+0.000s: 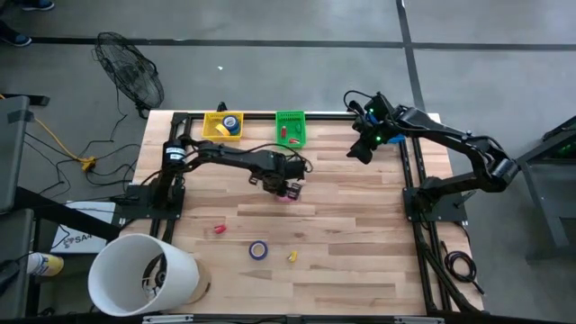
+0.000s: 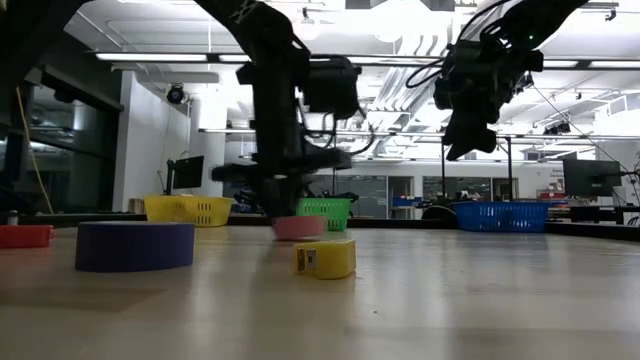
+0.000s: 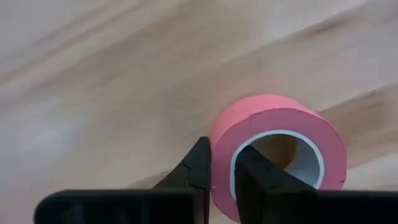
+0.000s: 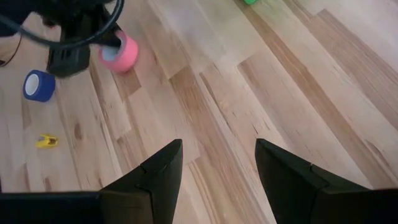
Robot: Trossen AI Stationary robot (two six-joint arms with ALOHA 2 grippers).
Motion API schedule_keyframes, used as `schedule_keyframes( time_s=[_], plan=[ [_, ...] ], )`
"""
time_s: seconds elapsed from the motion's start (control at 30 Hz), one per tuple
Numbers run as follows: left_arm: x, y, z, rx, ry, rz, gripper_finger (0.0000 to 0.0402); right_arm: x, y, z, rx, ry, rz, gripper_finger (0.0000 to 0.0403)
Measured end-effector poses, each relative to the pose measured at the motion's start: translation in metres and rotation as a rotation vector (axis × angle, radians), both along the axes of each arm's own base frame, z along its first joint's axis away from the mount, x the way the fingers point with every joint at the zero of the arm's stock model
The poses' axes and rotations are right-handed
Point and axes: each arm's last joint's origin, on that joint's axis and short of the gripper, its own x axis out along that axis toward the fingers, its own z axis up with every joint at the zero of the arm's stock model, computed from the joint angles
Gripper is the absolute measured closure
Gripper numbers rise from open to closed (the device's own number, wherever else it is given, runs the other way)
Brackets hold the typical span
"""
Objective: Pick and place Stapler, Stapler remover, tape
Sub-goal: Put the pink tape into the yellow basket
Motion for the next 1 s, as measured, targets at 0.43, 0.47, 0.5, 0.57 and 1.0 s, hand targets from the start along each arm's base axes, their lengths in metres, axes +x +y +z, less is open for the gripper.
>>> schedule_keyframes(
  time_s=[0.43,0.47,0.5,0.57,1.0],
  plan=[
    [-0.072,0.046,0.064,0.408,0.318,0.35,0.0369,0.0,0.0,0.0,-0.011,0.003,0.005,0.021],
    [-0.077,0.051,0.068,0.44,0.327,0.376,0.0369,0.0,0.0,0.0,-0.016,0.008,0.003,0.021],
    [-0.081,0.056,0.072,0.471,0.325,0.402,0.0369,0.0,0.0,0.0,-0.02,0.012,0.0,0.021],
    [-0.088,0.067,0.077,0.53,0.343,0.456,0.0369,0.0,-0.001,-0.001,-0.031,0.023,-0.008,0.021],
    [-0.128,0.128,0.079,0.736,0.398,0.855,0.0369,-0.001,-0.001,-0.001,-0.035,0.037,-0.031,0.021]
  ],
)
